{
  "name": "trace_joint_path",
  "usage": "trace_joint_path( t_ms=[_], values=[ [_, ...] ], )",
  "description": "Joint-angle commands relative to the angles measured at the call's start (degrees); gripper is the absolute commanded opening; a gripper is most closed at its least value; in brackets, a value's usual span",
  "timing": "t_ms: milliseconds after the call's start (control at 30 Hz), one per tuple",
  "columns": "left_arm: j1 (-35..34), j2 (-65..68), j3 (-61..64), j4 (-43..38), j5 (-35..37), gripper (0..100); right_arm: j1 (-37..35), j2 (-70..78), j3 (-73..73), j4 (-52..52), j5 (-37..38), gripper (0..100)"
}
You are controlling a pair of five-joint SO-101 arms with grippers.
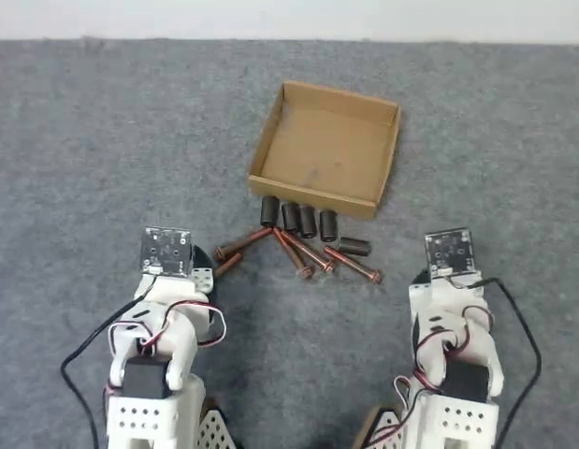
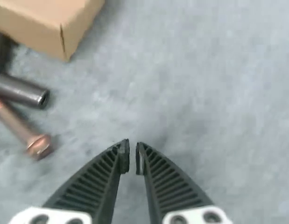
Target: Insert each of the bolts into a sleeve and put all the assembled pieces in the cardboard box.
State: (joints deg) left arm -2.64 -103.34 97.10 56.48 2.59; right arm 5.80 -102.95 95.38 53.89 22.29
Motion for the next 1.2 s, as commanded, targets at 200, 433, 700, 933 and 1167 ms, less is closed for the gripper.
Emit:
trace_joint_path(
  t_ms=[200, 433, 700, 933, 1167],
  values=[
    [-1.32, -1.23, -0.57, 0.44, -0.35, 1, -8.22, -0.66, -9.32, -1.63, 3.96, 0.9],
    [-1.41, -1.23, -0.57, 0.26, -0.35, 1, -14.99, 2.15, -13.1, -0.22, 7.12, 0.9],
    [-1.41, -1.23, -0.57, 0.18, -0.35, 1, -15.08, 31.6, -29.89, 0.31, 7.03, 0.9],
    [-1.41, -1.23, -0.57, 0.18, -0.35, 1, -15.16, 57.01, -41.32, 0.22, 7.38, 0.9],
    [-1.41, -1.23, -0.57, 0.18, -0.53, 1, -21.58, 70.2, -45.89, 0.4, 13.63, 0.9]
  ],
)
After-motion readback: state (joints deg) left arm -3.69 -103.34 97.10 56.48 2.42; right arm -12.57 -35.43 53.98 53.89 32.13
